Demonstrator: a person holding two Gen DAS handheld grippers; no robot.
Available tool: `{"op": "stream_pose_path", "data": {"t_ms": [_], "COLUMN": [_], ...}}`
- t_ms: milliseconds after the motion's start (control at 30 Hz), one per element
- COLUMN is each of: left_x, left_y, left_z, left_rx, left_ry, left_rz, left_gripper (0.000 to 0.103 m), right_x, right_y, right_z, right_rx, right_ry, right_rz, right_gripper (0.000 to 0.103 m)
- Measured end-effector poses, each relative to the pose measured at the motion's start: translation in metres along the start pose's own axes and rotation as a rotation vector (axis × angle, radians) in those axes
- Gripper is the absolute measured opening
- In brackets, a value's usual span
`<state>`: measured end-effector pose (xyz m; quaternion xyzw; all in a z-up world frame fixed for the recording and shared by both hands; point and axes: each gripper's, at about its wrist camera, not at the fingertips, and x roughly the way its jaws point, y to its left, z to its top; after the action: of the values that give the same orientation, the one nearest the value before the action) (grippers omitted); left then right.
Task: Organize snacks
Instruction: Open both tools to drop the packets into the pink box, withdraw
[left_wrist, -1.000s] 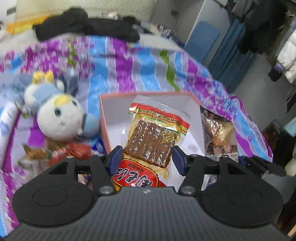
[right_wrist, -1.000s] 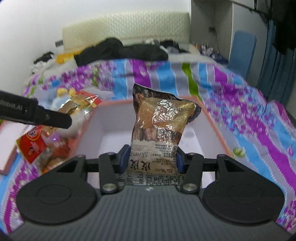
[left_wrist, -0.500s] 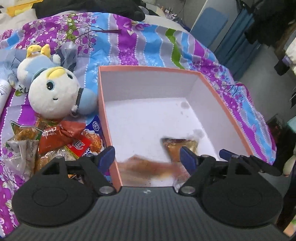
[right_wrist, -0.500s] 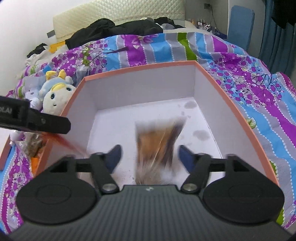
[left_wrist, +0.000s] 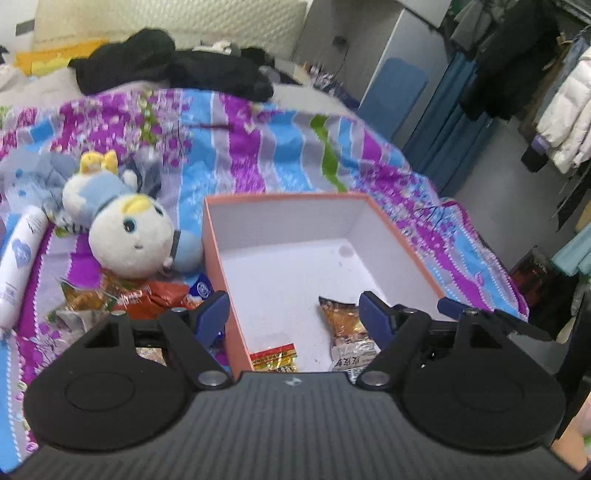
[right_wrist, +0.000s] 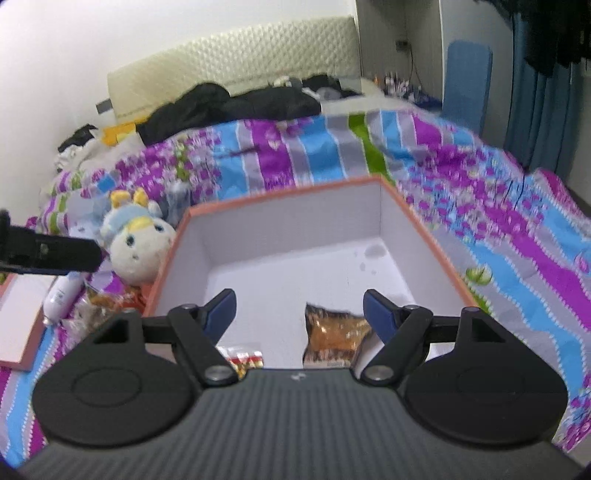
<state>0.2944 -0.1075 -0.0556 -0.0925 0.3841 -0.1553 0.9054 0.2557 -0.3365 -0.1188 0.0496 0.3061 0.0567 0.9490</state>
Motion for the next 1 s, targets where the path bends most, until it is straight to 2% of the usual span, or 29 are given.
{"op": "stream_pose_path", "data": {"t_ms": [267,467,767,1000], "left_x": [-0.066,-0.110,-0.150,-0.164], "left_y": [0.000,0.010,0.029,0.046], "left_z": [-0.004,-0.015,-0.045,-0.074], "left_rx": [0.045,0.056,0.061,0.050], "left_ry": [-0.094,-0.163,-0.230,-0.265], "left_rz": [0.000,0.037,0.080,0.123], "left_gripper": [0.081,0.081,0.081,0.081], "right_x": [-0.052,-0.082,-0.112,-0.126], "right_y": [0.027,0.051,0.085,0.106], "right_z": [0.016,0.020,0.001,-0.022], "right_rx": [-0.011,-0.019,-0.020,-0.052], "right_ry": [-0.118,-0.185,-0.232,-0.240], "right_rz": [0.041,0.095,0.167,0.173], "right_gripper": [0.077,0.077,0.077,0.077]}}
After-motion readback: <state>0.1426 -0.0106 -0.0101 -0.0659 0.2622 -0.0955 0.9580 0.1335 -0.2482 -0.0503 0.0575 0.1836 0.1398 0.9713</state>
